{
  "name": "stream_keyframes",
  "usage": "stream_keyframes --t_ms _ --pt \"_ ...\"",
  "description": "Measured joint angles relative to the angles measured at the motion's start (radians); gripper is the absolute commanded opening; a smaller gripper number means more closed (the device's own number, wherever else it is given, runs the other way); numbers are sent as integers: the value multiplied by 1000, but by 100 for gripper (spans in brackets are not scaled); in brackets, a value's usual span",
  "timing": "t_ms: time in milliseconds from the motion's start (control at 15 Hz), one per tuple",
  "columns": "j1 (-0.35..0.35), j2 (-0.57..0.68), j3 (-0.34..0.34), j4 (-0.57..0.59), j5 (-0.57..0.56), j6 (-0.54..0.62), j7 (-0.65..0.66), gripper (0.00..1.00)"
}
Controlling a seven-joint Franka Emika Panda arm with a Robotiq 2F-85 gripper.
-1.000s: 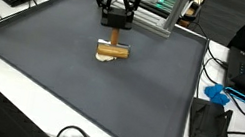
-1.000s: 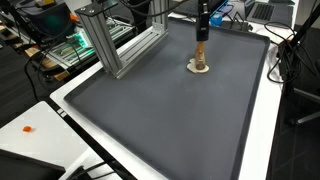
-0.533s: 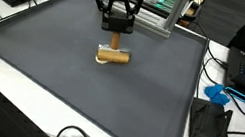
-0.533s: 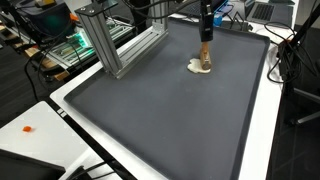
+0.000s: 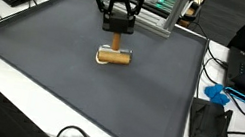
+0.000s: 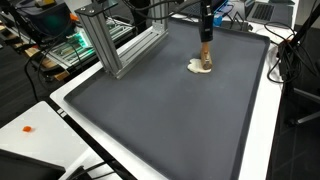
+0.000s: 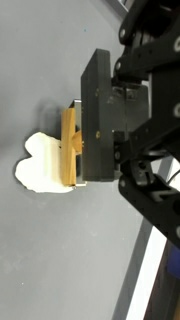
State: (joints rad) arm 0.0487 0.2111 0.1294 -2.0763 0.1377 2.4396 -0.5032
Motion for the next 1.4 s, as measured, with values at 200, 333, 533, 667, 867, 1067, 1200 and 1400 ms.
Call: stream_keyframes --t_ms 200,333,533,667,867,1067,1200,1400 --pt "0 -9 -4 10 -20 -53 26 24" --pt "0 -15 -6 11 -30 -82 32 24" --pt "0 -24 -10 11 -44 -122 34 24" --pt "0 -28 -13 11 -52 -147 35 24" --pt "0 -35 -20 10 -69 -199 45 24" --pt "0 -36 -26 9 -77 -235 52 24" --pt "0 -36 -26 8 -72 -228 70 24" --pt "-2 -36 -27 2 -42 -191 119 24"
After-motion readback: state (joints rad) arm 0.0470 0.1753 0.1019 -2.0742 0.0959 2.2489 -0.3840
